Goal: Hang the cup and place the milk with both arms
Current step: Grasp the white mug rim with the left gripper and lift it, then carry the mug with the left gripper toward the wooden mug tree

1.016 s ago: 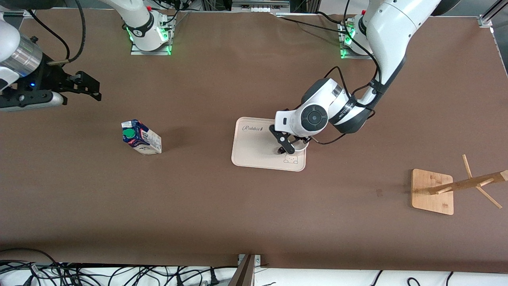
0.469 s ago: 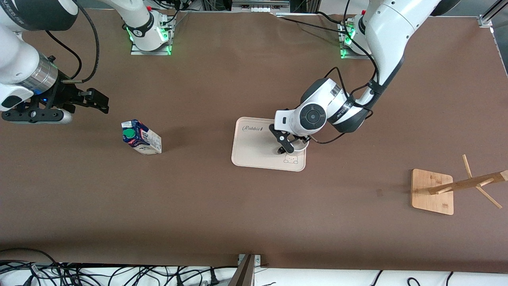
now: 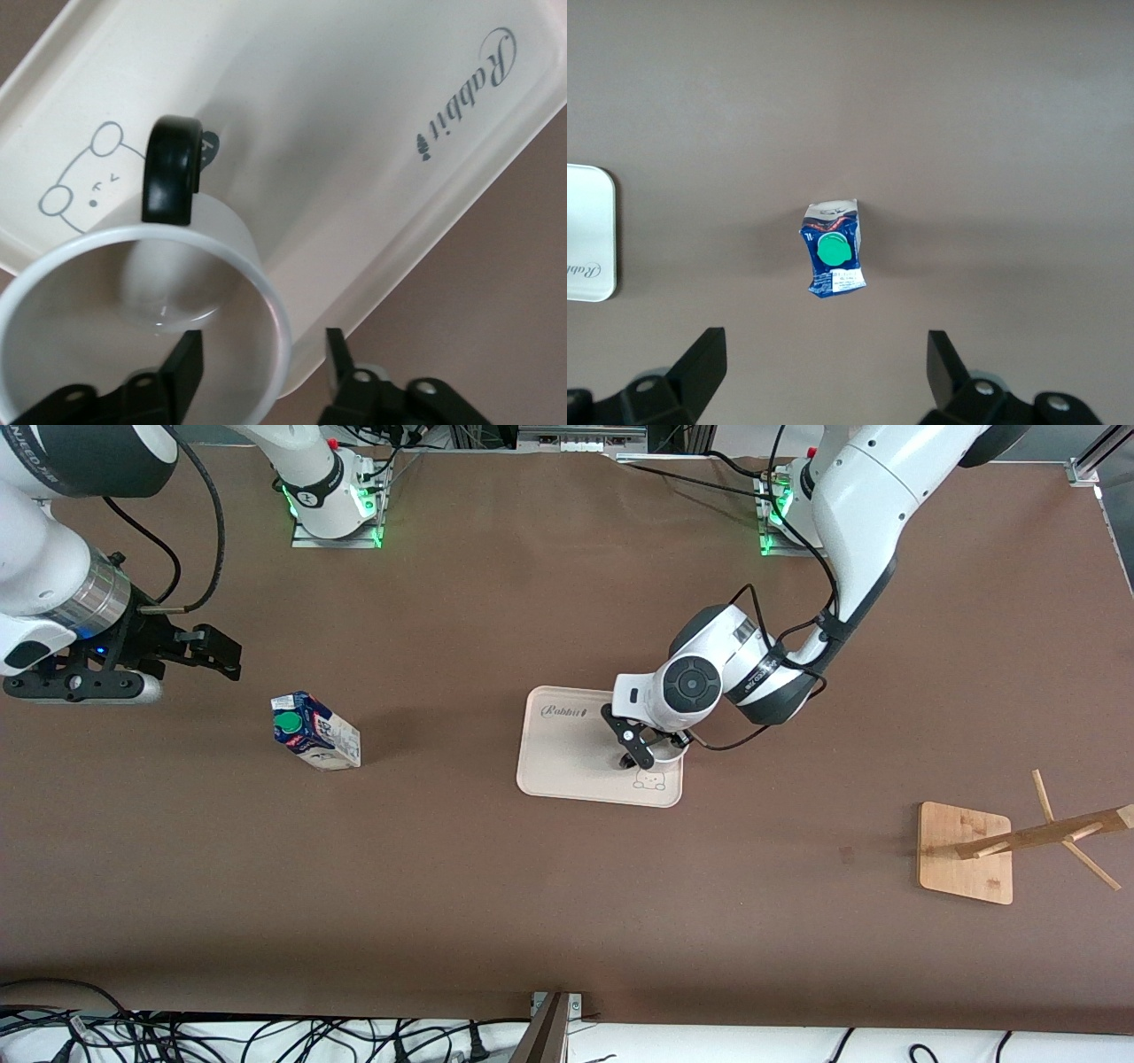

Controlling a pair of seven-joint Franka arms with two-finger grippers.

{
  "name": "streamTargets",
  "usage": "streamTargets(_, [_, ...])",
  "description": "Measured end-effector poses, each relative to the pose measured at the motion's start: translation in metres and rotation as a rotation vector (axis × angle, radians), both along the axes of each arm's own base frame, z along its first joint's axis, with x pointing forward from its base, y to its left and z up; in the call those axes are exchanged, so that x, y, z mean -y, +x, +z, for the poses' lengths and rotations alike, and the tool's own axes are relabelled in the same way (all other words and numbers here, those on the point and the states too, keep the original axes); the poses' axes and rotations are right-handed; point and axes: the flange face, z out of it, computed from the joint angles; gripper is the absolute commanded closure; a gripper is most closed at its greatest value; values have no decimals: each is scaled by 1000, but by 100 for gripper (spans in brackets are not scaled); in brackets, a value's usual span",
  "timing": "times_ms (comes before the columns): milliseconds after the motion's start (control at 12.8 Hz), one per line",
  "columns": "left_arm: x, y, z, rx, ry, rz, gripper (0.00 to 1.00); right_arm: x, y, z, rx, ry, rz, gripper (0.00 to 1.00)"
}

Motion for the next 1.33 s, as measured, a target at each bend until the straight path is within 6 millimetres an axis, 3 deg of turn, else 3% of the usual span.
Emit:
streamTargets(312, [6,0,5,14,2,58,100,17,3,-2,-5,19,-20,0])
streamTargets(625, [14,-4,12,18,6,117,100,15,3,-1,1,21,-16,0])
streamTargets(938, [12,-1,17,24,16,152,100,27,10,2,46,24,-36,0])
streamTargets(1016, [10,3,30,39,21,170,100,28,11,2,50,25,-38,0])
streamTargets(1094, [6,10,55,74,21,189,100,28,11,2,51,25,-38,0])
streamTargets(1328, [-35,33,178,261,45,267,100,28,12,-1,49,25,-38,0])
